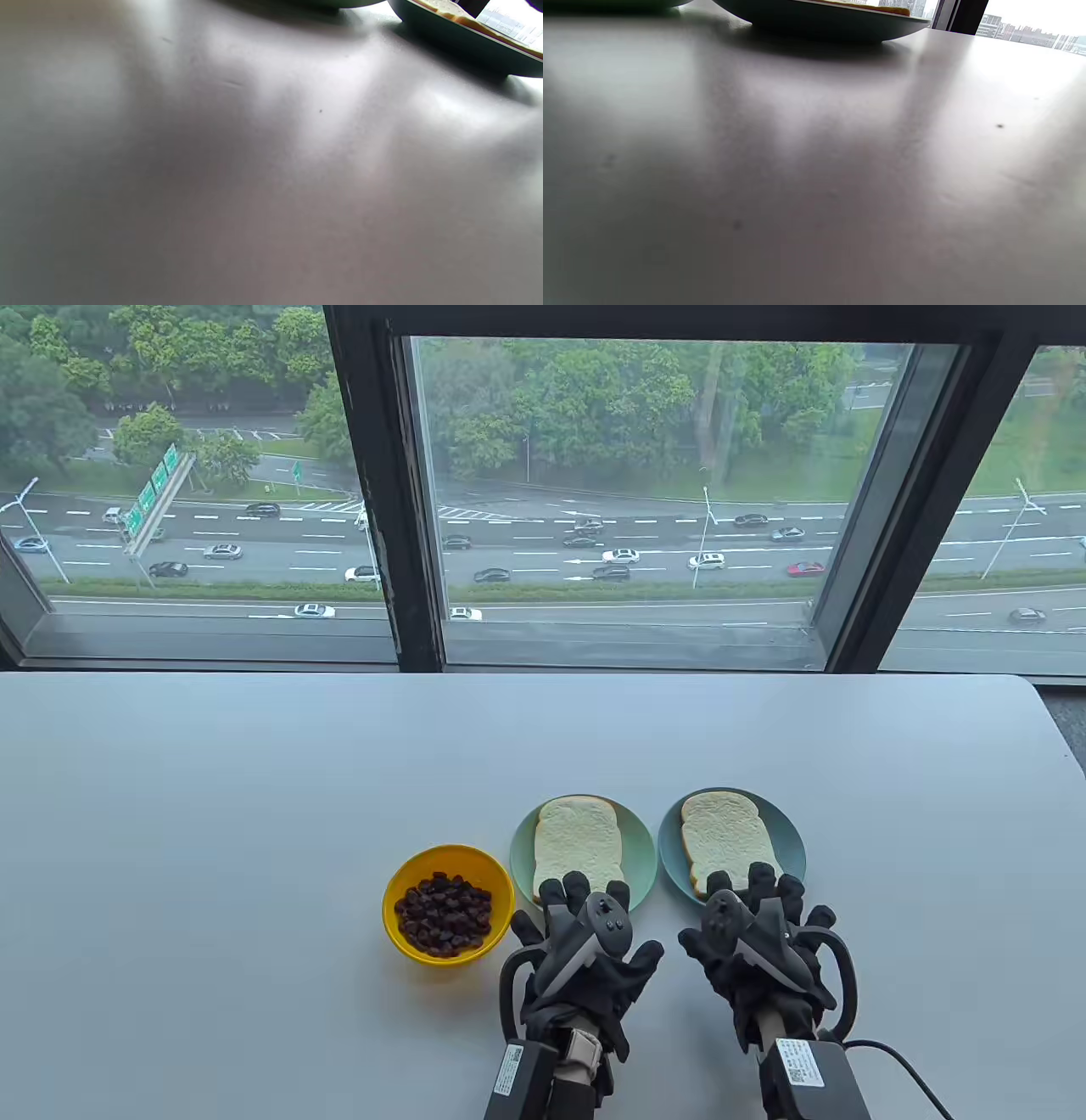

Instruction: Sprinkle cranberries onto toast

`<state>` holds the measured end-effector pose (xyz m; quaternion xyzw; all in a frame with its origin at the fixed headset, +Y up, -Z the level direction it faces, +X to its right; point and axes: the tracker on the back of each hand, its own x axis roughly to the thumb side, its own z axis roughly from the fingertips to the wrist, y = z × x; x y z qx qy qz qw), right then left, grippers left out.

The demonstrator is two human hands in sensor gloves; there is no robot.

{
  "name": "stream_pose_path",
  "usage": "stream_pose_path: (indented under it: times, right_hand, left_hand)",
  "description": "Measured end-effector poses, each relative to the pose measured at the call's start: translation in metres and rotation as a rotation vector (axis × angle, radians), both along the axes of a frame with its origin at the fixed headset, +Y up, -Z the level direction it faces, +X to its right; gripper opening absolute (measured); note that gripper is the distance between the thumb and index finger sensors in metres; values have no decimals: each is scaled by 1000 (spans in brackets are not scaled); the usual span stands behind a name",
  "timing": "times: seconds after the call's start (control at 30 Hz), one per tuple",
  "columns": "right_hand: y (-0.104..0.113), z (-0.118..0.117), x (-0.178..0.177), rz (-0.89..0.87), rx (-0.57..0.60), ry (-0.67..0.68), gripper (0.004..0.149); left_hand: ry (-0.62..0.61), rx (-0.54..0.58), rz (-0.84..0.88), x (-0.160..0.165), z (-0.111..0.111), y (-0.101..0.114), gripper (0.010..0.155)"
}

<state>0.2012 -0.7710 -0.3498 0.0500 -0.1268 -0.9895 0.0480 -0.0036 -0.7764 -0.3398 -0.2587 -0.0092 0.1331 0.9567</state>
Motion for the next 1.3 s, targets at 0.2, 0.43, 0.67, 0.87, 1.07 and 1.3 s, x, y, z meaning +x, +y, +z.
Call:
stream_pose_path:
  times: [0.2, 0.43, 0.67, 0.87, 1.07, 1.3]
  right_hand:
    - [1, 1, 0, 10, -13, -3, 78]
    - [2, 1, 1, 9, -18, -8, 78]
    - [5, 1, 2, 1, -12, -5, 78]
    - [5, 2, 2, -12, -17, -3, 78]
    - [7, 3, 0, 17, -11, 15, 78]
    - [3, 2, 5, 29, -29, -15, 77]
  left_hand:
    - [3, -8, -11, 0, -1, 0, 80]
    - [16, 34, -37, -1, -2, 4, 80]
    - [55, 79, -58, -9, -5, 11, 79]
    - [161, 76, -55, -35, -13, 19, 79]
    - [353, 20, 6, -84, -22, 28, 78]
    - [545, 52, -9, -159, -23, 35, 79]
